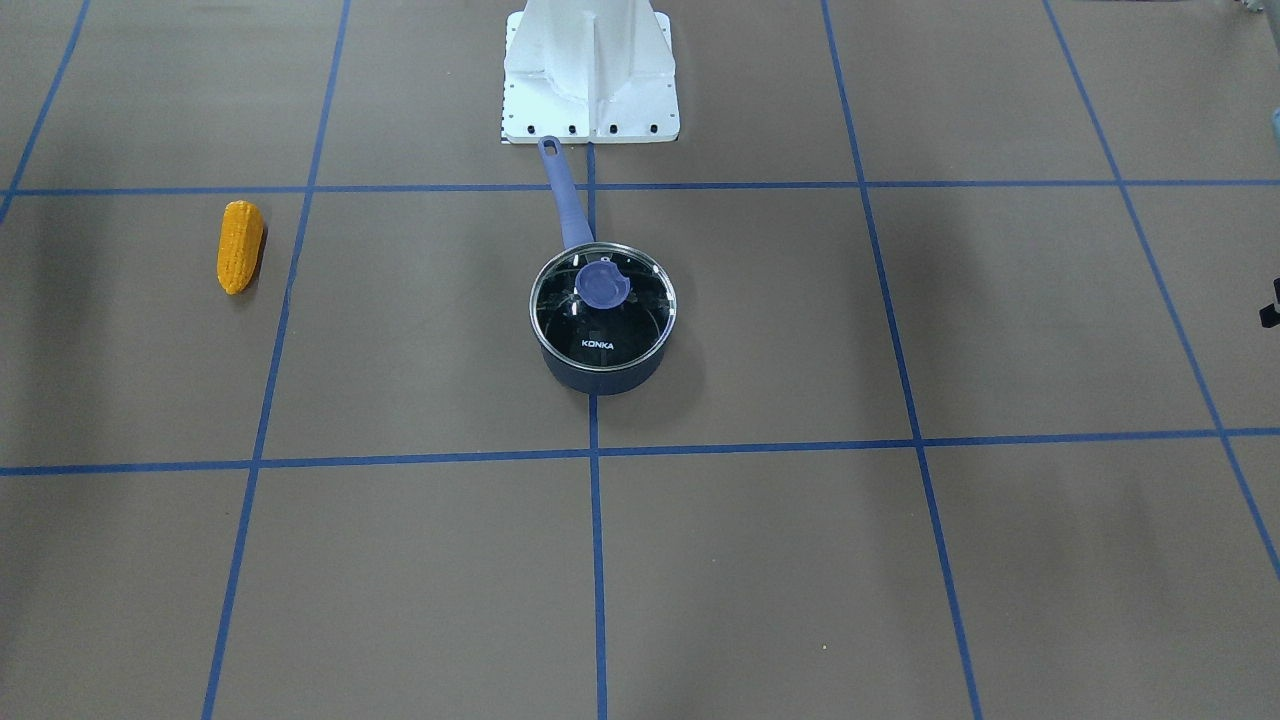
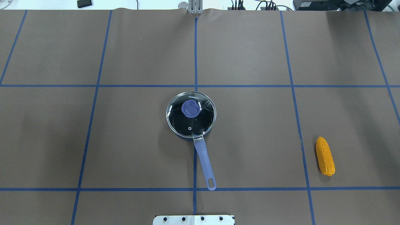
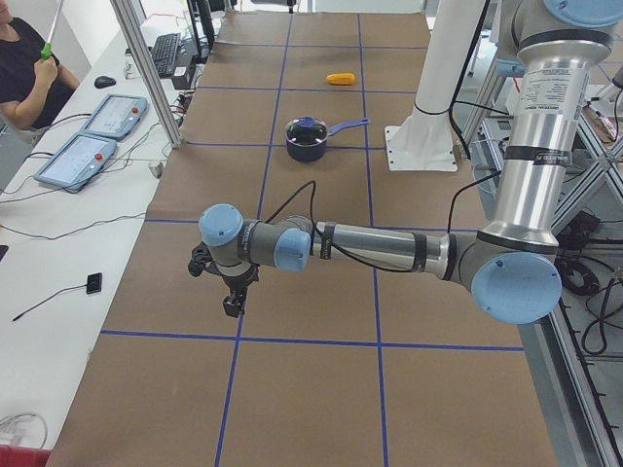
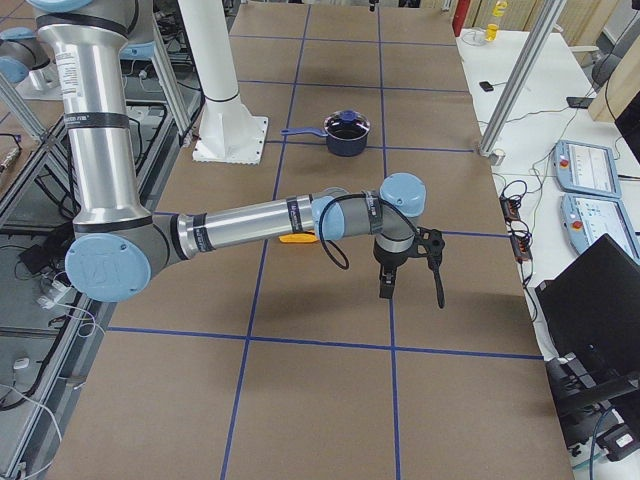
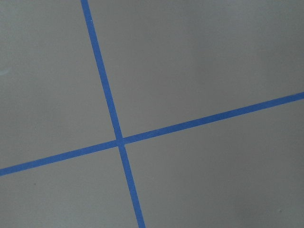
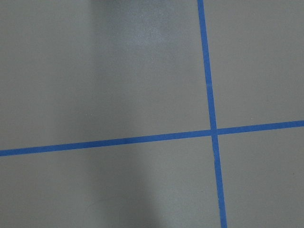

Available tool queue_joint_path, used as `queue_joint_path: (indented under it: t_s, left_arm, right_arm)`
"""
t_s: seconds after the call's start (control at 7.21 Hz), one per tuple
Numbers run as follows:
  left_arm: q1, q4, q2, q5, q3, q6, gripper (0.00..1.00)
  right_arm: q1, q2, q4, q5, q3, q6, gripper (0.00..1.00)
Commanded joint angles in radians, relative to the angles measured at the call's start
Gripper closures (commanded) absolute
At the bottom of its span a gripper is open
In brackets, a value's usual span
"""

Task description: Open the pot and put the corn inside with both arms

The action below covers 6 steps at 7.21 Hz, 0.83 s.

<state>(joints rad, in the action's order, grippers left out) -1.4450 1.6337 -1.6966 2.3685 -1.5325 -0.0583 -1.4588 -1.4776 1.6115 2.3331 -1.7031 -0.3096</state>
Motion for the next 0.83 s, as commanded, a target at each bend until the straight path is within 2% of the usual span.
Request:
queue_joint_path:
  t_s: [0.0, 0.28, 0.42, 0.55, 0.69]
  left_arm:
    - [0.000, 0.000, 0.000, 0.000, -0.003, 0.002, 0.01]
    - [0.006, -0.006, -0.040, -0.003, -0.017, 0.065, 0.01]
    - [0.047, -0.021, -0.078, -0.012, -0.065, 0.186, 0.01]
    - [0.114, -0.061, -0.106, -0.015, -0.118, 0.287, 0.01]
    - [0.139, -0.162, -0.198, -0.014, -0.147, 0.346, 0.01]
  right_arm:
    - [0.000, -0.018, -0.033, -0.006, -0.001, 0.036, 0.00]
    - [0.000, -0.020, -0.067, -0.001, 0.001, 0.039, 0.00]
    - [0.015, -0.020, -0.108, -0.001, -0.016, 0.038, 0.00]
    - [0.015, -0.053, -0.143, 0.000, -0.060, 0.032, 0.00]
    - [0.029, -0.053, -0.151, -0.007, -0.096, 0.027, 0.00]
